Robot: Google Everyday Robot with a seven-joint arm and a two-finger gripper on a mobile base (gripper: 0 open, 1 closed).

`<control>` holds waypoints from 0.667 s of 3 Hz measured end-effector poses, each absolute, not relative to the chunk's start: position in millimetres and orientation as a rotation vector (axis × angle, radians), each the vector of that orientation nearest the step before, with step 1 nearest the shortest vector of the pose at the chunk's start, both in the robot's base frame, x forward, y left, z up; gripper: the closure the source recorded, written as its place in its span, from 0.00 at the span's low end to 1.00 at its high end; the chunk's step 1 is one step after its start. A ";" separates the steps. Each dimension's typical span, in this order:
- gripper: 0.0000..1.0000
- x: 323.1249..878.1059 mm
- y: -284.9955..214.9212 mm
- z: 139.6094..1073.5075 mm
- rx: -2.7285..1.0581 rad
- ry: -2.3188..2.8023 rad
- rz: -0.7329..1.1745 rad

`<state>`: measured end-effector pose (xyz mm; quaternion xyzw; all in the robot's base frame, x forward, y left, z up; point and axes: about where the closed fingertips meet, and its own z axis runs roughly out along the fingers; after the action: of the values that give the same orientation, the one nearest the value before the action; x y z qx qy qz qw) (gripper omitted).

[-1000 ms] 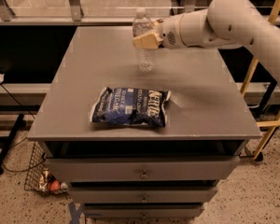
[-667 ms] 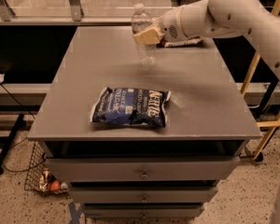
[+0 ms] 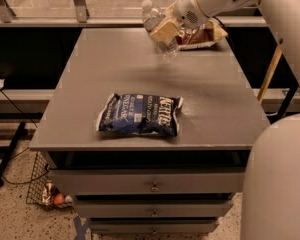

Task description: Knock water bottle over

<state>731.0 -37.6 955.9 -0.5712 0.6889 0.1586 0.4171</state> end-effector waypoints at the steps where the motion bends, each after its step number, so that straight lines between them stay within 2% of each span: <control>1: 1.00 713.9 -31.9 937.9 -1.679 1.750 0.343; 2: 1.00 691.9 -25.6 912.6 -1.930 1.787 0.277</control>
Offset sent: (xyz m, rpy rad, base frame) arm -0.0647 0.0075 -0.0659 -0.6345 0.1783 0.3600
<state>691.9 -25.6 912.6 -0.7073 0.6549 0.1017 0.2460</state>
